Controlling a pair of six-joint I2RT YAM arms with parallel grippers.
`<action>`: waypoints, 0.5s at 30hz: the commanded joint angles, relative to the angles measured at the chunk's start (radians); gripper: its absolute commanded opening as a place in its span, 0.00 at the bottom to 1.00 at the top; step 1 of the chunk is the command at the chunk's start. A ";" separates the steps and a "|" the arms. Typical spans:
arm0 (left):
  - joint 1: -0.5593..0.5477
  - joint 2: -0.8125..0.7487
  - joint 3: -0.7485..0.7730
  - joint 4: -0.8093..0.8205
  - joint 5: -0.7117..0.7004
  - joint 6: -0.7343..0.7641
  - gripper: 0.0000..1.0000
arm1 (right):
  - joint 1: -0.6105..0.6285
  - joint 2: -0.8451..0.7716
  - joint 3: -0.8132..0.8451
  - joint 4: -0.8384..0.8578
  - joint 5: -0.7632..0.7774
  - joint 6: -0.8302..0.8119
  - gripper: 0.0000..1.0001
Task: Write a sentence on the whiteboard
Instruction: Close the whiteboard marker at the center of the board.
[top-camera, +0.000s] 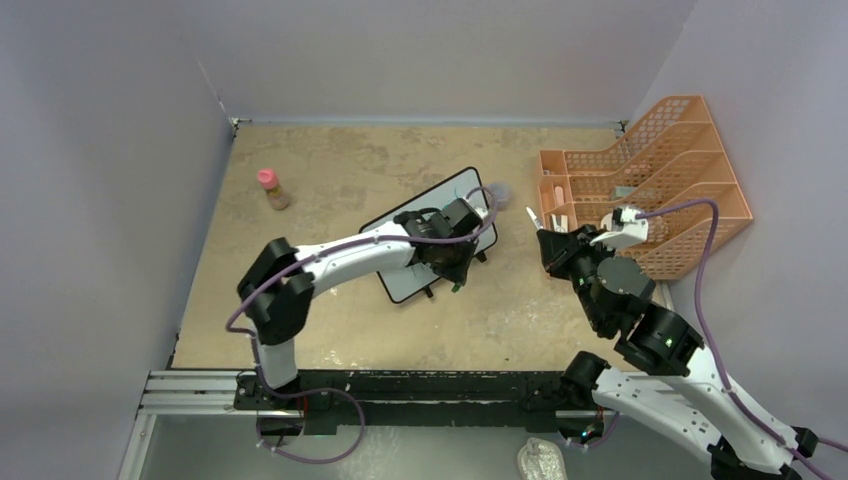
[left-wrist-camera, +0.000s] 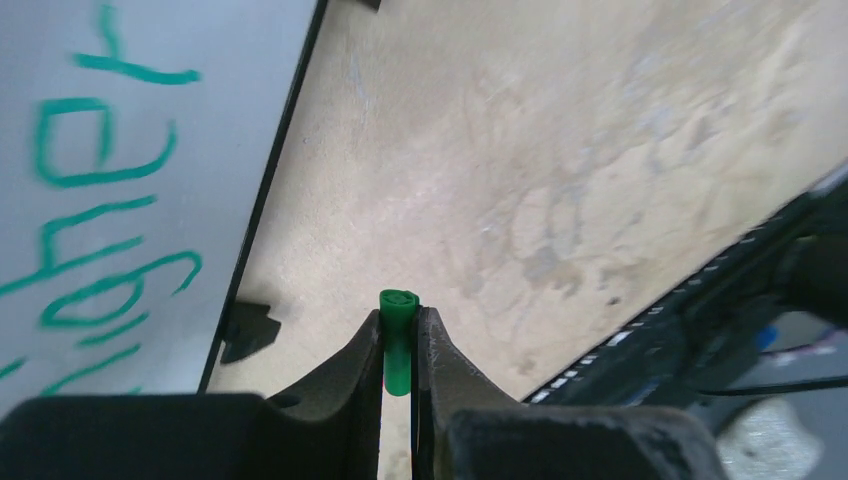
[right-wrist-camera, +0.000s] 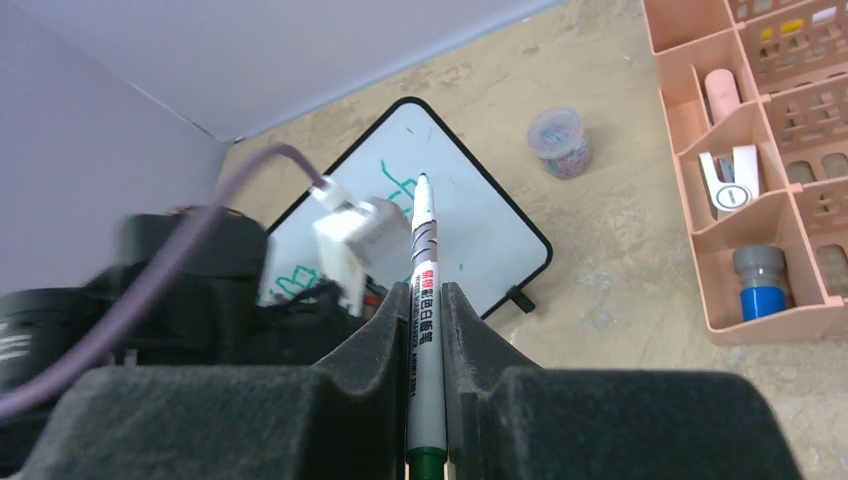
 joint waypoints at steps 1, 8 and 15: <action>0.034 -0.177 -0.023 0.102 -0.046 -0.158 0.00 | -0.004 -0.018 -0.024 0.135 -0.042 -0.103 0.00; 0.122 -0.360 -0.082 0.215 -0.109 -0.359 0.00 | -0.004 -0.040 -0.077 0.305 -0.122 -0.222 0.00; 0.153 -0.482 -0.142 0.344 -0.223 -0.469 0.00 | -0.004 -0.022 -0.150 0.499 -0.258 -0.259 0.00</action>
